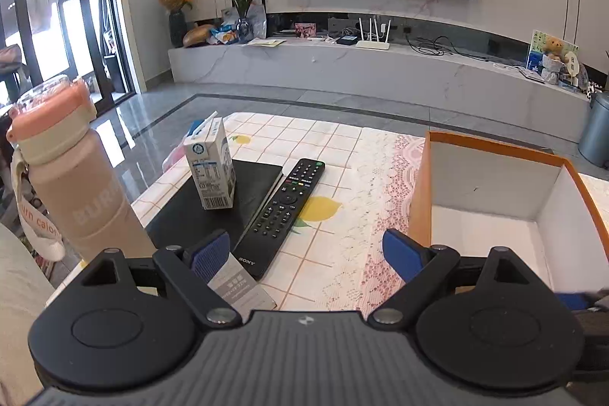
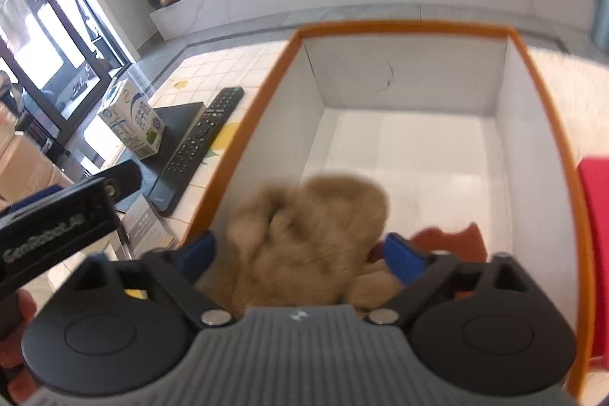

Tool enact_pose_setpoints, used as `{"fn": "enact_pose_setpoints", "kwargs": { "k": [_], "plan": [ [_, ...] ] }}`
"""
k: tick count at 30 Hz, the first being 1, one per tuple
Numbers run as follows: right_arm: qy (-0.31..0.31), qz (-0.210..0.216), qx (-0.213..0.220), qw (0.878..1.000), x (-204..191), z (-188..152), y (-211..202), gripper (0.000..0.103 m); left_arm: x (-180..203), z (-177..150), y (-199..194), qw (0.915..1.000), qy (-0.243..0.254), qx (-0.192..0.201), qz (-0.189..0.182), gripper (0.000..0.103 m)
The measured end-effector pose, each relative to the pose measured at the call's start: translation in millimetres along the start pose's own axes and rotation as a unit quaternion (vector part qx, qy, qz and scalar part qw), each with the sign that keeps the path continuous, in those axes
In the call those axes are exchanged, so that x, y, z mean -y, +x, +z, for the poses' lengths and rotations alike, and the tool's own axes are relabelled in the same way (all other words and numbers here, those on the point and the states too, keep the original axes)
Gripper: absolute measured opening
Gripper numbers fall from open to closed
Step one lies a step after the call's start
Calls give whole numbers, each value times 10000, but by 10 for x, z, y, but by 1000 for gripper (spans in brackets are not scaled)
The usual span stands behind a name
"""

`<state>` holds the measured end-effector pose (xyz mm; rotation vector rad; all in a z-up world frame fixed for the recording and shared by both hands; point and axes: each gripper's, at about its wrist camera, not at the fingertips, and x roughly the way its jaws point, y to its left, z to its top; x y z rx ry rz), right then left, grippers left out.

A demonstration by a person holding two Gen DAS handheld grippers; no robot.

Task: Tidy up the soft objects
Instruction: 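Open the left tool dropping the sponge while the right releases the cloth into the box, then move both empty tools back toward the soft items on the table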

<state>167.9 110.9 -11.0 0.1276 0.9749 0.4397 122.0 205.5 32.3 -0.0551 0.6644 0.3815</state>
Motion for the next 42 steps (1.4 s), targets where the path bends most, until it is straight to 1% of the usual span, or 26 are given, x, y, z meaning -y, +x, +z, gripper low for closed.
{"fn": "enact_pose_setpoints", "kwargs": {
  "k": [2,4,5,7,10,14,16,18,20,23,26,29,31,32,35,38,40,42],
  "plan": [
    [-220,2,119,9997,-27,-9,-102,97,11,8,-18,10000,56,22,64,103],
    [-295,108,251,9992,2,6,-220,98,8,25,-74,9998,15,74,169,103],
    [-313,143,353,9988,23,-2,-307,98,-3,35,-108,9998,-5,137,145,103],
    [-337,155,673,9970,84,-35,-512,101,-3,56,-180,9997,42,244,57,103],
    [-393,121,1323,9904,187,-70,-843,101,46,73,-227,9993,107,343,54,103],
    [-297,-17,1690,9852,277,12,-1212,101,142,126,-251,9996,210,115,133,103],
    [-236,-7,1879,9819,327,45,-1401,101,189,149,-302,9994,281,152,138,103],
    [-287,-58,2172,9757,348,58,-1591,101,243,173,-366,9990,297,233,241,103],
    [-562,-219,2506,9662,344,30,-1820,101,292,220,-441,9986,302,300,298,103],
    [-846,-457,3012,9487,443,-31,-2194,101,385,310,-591,9986,287,387,199,103],
    [-798,-652,3253,9400,661,-36,-2534,101,521,389,-781,9987,245,441,27,103],
    [-492,-979,3566,9278,998,-64,-2893,101,726,439,-983,9979,328,532,-183,103],
    [-305,-1278,3694,9199,1267,-80,-3126,101,892,463,-1110,9968,427,562,-385,103],
    [-275,-1393,3692,9184,1394,-92,-3223,101,978,469,-1158,9961,476,560,-497,103],
    [-345,-1609,3560,9199,1766,-214,-3513,101,1277,455,-1289,9921,699,624,-837,103],
    [-396,-2041,3494,9136,2122,-399,-3713,101,1602,386,-1351,9892,900,574,-1009,103],
    [-352,-2310,3295,9148,2349,-529,-3708,101,1833,339,-1356,9882,971,425,-1110,103],
    [-230,-2489,2995,9208,2592,-691,-3637,101,2043,250,-1347,9840,1123,237,-1364,103]
  ]
}}
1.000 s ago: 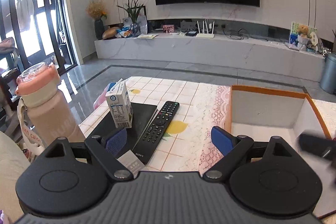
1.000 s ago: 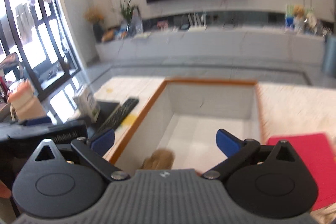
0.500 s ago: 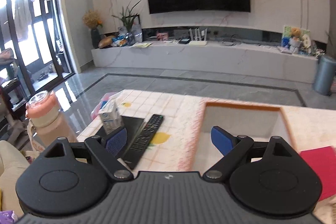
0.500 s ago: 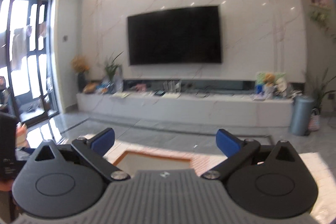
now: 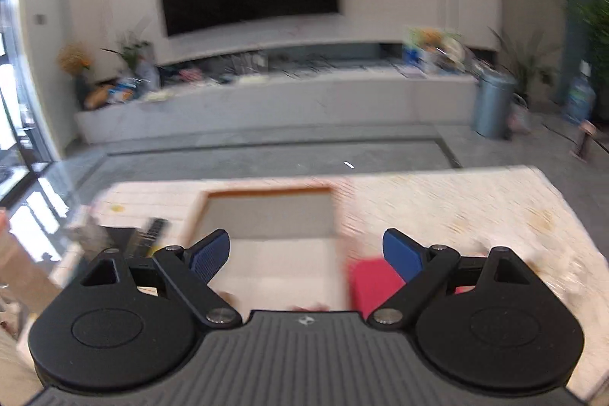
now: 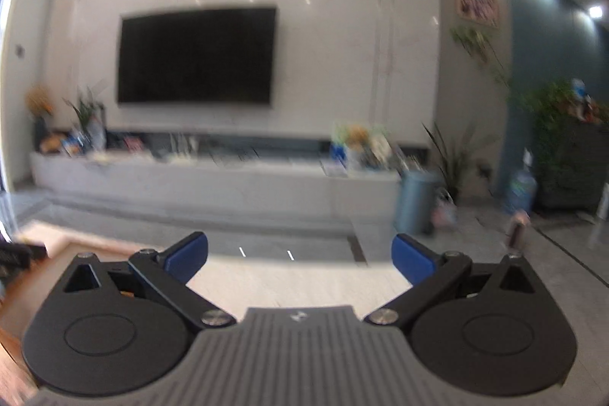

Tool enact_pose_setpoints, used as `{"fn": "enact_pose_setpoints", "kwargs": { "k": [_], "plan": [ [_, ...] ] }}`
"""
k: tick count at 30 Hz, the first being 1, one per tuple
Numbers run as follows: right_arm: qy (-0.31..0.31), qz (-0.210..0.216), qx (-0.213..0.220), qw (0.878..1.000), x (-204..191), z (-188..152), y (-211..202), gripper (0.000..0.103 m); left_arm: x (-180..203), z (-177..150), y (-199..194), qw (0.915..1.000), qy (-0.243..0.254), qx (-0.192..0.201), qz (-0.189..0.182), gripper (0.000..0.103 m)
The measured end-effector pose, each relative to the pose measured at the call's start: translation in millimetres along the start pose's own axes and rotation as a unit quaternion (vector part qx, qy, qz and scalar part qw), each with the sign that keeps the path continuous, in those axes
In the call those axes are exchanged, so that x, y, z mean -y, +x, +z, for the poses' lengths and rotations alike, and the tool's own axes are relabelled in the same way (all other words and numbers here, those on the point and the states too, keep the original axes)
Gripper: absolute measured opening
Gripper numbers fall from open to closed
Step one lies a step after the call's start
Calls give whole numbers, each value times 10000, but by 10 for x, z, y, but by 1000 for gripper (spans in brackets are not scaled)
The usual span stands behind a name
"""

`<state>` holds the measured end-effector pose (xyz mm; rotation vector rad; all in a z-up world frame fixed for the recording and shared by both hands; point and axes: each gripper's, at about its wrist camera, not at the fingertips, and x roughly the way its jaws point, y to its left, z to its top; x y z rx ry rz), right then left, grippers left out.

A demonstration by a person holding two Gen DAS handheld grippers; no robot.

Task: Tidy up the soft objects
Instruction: 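Move both empty tools back toward the soft items on the table, then grasp the pink knitted hat with the left tool while the right grasps the orange knitted fruit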

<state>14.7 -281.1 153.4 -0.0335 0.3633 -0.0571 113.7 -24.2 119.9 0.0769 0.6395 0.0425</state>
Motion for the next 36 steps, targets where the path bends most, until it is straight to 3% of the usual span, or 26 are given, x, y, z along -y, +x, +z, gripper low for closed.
{"fn": "enact_pose_setpoints", "kwargs": {
  "k": [2,5,8,11,14,17,20,24,27,30,33,36],
  "plan": [
    [126,-196,-286,9993,146,-212,143,101,220,-47,80,9992,111,-184,-344,103],
    [1058,-559,-455,9918,371,-557,382,101,528,-155,228,9956,275,-482,-761,103],
    [1530,-386,-945,9829,499,-806,708,101,854,-285,336,9919,649,-666,-868,103],
    [1059,-297,-1197,9867,462,-899,979,101,1140,-444,399,9872,1130,-579,-963,103],
    [494,-522,-1195,9902,479,-1032,1109,101,1415,-602,474,9785,1633,-495,-1163,103],
    [960,-765,-1267,9843,678,-1334,1168,101,1570,-707,636,9713,1671,-653,-1563,103],
    [1647,-869,-1864,9647,905,-1644,1324,101,1636,-804,827,9665,1275,-1050,-1965,103],
    [1374,-1070,-2111,9618,974,-1798,1411,101,1736,-977,980,9613,1186,-1285,-2128,103],
    [1547,-987,-2188,9584,1029,-1837,1398,101,1883,-1110,993,9563,1696,-1157,-2081,103],
    [1729,-789,-2481,9499,1035,-1870,1456,101,2075,-1233,974,9394,2541,-965,-2088,103],
    [1500,-634,-2743,9478,941,-1914,1496,101,2177,-1324,935,9120,3142,-908,-2476,103],
    [1344,-745,-2907,9444,857,-1950,1527,101,2299,-1401,912,8834,3759,-796,-2682,103]
  ]
}}
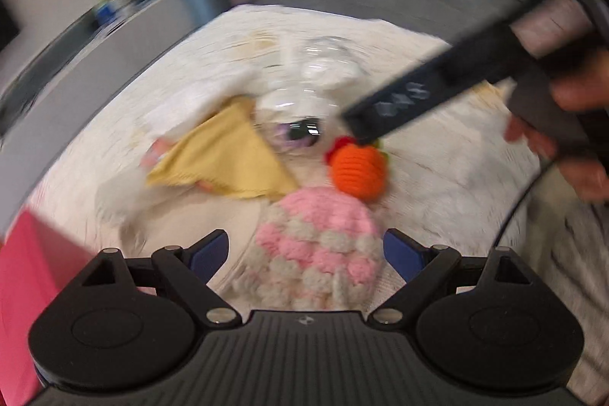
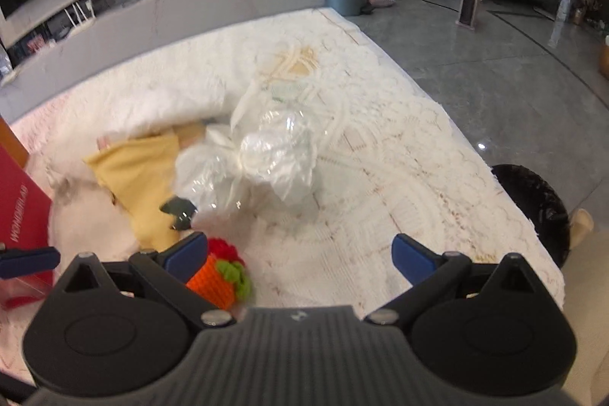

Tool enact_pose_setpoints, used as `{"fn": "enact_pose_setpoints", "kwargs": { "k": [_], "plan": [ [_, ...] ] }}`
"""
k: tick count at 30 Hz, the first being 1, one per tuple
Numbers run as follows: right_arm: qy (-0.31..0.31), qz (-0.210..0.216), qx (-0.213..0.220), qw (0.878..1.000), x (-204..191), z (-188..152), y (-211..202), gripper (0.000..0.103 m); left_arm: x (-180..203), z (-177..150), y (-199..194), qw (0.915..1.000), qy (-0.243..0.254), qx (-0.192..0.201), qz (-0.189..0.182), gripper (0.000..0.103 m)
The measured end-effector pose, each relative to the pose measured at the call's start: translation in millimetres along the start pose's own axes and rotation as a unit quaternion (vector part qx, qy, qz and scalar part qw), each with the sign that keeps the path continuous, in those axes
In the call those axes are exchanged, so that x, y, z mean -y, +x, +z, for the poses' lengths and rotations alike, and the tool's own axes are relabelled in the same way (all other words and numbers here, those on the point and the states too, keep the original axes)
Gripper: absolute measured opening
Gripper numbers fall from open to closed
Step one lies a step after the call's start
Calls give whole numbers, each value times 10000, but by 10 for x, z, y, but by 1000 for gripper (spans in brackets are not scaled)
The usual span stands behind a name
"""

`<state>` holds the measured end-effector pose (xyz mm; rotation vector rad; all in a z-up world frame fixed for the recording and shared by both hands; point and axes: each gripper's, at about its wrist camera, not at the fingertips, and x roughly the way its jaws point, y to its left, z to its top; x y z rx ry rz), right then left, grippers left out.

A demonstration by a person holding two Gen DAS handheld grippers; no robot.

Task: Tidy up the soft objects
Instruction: 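Grasp the pink knitted hat with the left tool while the right grasps the orange knitted fruit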

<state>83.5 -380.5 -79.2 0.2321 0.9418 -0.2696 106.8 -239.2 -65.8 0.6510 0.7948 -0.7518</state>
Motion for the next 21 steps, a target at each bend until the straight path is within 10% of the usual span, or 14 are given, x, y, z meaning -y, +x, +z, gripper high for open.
{"fn": "enact_pose_setpoints", "kwargs": {
  "k": [10,21],
  "plan": [
    [654,412,-544,9955,70,-25,132,101,-82,131,381,9922,722,-493,-892,103],
    [10,487,-675,9965,-288,-76,221,98,-34,26,648,9923,889,-416,-752,103]
  ]
}}
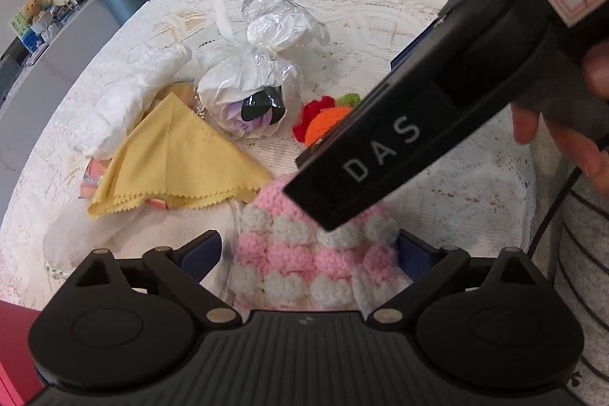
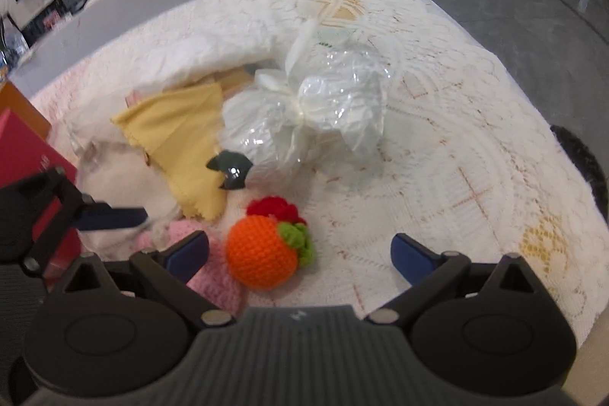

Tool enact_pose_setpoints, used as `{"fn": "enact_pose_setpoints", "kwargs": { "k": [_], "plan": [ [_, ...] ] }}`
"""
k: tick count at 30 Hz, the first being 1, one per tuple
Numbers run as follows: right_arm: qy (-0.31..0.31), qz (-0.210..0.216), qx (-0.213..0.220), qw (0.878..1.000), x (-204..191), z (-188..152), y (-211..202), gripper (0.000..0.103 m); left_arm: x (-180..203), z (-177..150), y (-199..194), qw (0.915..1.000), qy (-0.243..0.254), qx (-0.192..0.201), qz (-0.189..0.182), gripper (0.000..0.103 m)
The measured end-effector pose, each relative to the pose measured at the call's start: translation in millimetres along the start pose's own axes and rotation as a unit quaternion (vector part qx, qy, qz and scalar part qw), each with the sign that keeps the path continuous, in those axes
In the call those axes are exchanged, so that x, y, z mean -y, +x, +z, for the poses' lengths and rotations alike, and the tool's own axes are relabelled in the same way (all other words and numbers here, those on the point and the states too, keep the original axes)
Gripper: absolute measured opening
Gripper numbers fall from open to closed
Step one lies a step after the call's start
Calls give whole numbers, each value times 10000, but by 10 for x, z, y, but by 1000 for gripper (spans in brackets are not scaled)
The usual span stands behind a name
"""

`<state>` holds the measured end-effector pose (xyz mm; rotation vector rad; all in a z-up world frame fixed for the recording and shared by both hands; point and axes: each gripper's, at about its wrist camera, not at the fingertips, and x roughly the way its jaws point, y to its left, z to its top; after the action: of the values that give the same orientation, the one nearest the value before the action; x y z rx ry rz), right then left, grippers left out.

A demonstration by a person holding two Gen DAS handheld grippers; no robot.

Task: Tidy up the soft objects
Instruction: 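Grasp the pink knitted hat with the left tool while the right grasps the orange knitted fruit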

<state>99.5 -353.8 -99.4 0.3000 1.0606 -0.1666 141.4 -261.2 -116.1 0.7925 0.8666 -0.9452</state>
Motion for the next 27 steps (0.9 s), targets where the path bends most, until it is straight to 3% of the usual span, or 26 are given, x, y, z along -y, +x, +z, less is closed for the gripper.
{"fn": "enact_pose_setpoints", "kwargs": {
  "k": [3,8,10,13,17,27],
  "plan": [
    [200,127,-38,9997,95,3,11,87,-46,-64,-51,9998,-148,-6,-95,103],
    [389,379,40,9985,186,8,8,83,-79,-86,-90,9996,-263,-55,-106,95],
    [262,449,121,9986,149,-6,-4,70,-77,-57,-139,9989,-445,-128,-40,90],
    [287,752,114,9967,139,-25,-22,49,0,-60,-171,9996,-265,-82,99,81],
    [363,917,90,9951,163,-40,-16,48,109,-82,-213,9995,-116,-24,293,75],
    [526,835,293,9947,281,-37,-88,48,198,-138,-349,9946,-523,520,729,59]
  ]
}}
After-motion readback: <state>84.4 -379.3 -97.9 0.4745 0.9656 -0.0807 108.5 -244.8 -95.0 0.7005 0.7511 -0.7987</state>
